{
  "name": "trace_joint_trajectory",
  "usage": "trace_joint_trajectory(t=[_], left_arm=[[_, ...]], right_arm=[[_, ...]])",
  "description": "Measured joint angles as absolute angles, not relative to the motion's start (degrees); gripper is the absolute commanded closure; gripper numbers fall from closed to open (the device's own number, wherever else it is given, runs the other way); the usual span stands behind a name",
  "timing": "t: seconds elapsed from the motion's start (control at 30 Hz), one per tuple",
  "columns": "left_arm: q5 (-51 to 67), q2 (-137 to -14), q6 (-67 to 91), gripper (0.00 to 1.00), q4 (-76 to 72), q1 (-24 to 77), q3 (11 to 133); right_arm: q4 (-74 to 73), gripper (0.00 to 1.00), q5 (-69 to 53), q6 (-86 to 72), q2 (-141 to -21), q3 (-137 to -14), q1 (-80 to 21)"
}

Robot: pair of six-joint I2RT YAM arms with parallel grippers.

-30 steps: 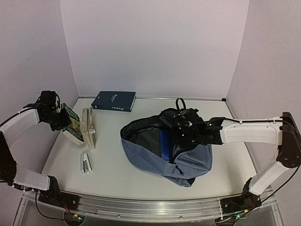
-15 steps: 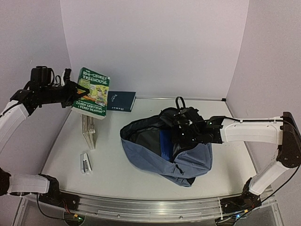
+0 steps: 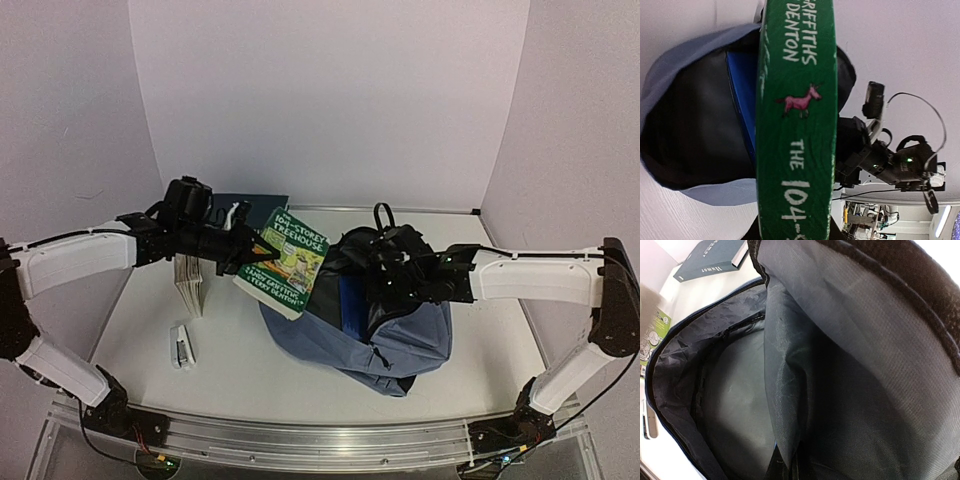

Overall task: Pack the student bag
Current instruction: Place the book in the student bag.

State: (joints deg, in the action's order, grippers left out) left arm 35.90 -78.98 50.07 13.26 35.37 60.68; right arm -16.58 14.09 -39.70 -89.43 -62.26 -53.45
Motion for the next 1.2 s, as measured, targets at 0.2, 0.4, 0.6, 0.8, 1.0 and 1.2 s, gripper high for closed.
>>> trace_joint_trajectory(t=[0.2,0.4,0.6,0.8,1.0,1.2], left_arm=[[36.82,-89.79,54.17,1.0,5.07,40.32,59.53],[38.22,-99.42,56.28,1.0,0.94,40.82,61.56],[39.03,-106.32,59.23,1.0,-5.68,40.82,65.65],[38.35,-111.12,63.73,1.0,-14.1,41.04,68.23],[35.05,-116.95,66.32,1.0,-20.07,43.72,71.79],[32.65,-122.51,64.62,0.88,-18.36,47.27,76.32]], right_arm=[[-17.02,1.0,14.04,-39.68,-89.43,-62.83,-53.45],[-17.35,1.0,13.65,-39.68,-89.41,-63.56,-53.45],[-17.54,1.0,13.37,-39.68,-89.41,-63.99,-53.45],[-17.16,1.0,13.34,-39.78,-89.41,-63.99,-53.45],[-16.91,1.0,13.72,-40.23,-89.41,-63.99,-53.43],[-17.17,1.0,13.64,-40.46,-89.41,-63.99,-53.48]])
